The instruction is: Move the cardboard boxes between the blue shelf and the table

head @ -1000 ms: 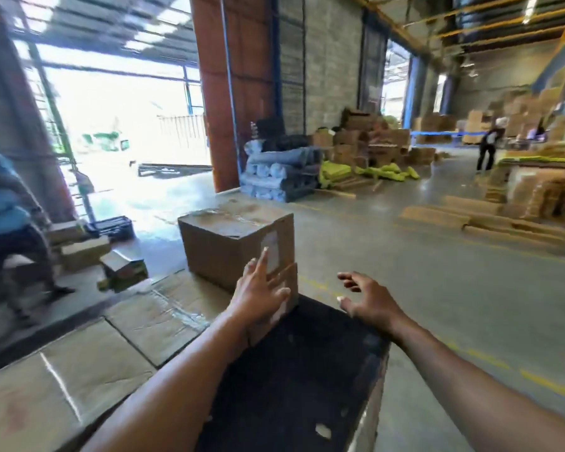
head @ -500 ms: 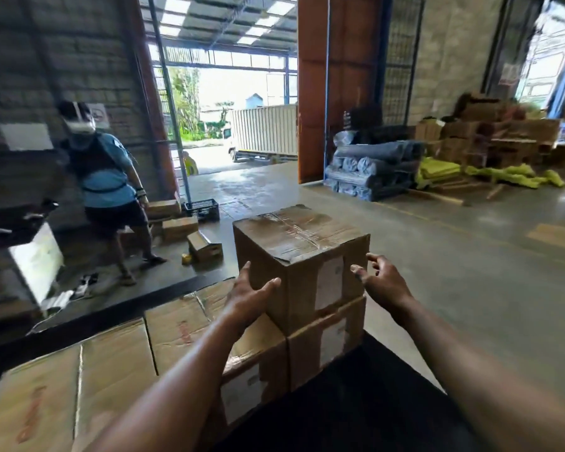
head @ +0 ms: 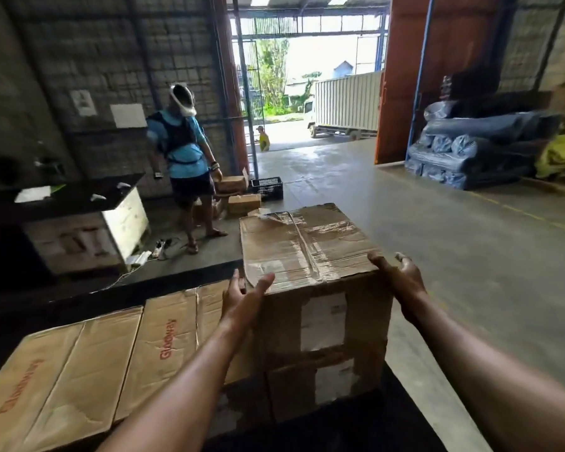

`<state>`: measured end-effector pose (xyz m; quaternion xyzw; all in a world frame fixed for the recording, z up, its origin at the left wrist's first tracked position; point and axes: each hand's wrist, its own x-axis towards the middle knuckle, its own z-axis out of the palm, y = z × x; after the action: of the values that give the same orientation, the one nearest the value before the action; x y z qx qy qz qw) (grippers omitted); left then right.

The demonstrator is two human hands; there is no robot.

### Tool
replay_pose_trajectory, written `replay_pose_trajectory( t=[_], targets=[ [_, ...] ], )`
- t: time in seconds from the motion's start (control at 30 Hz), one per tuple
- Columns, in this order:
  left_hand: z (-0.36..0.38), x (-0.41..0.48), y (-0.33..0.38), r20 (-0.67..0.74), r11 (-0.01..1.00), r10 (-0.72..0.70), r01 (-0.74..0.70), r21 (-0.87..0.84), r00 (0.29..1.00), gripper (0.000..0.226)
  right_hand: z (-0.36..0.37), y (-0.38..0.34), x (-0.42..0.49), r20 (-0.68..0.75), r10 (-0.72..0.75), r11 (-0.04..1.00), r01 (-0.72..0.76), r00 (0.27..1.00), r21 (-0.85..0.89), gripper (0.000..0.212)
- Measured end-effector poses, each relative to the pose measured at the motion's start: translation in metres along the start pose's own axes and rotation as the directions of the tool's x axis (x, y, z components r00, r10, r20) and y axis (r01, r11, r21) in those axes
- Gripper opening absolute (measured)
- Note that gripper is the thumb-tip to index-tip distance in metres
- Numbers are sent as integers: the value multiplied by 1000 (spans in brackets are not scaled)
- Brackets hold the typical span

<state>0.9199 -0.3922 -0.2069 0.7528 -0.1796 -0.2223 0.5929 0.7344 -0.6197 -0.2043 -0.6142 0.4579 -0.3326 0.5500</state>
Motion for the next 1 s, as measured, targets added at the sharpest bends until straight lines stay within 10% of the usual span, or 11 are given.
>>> replay_pose_trajectory(
  t=[0.13,0.57,0.77,1.0],
  targets=[
    [-11,0,-9,16,1000,6,-6,-9,1000,114,1,6,-5,153,2,998,-12,988,65,45],
    [-16,-46,27,352,971,230,-237,-23,907,110,-69,-17,-174,-198,-171,978,191,965,88,38],
    [14,-136,50,645,940,298,-333,-71,704,106,-131,-5,-345,-597,-86,984,162,798,74,54],
    [62,-324,61,903,922,363,-230,-313,229,84,-198,-7,-589,-921,-113,993,66,373,-95,70]
  ],
)
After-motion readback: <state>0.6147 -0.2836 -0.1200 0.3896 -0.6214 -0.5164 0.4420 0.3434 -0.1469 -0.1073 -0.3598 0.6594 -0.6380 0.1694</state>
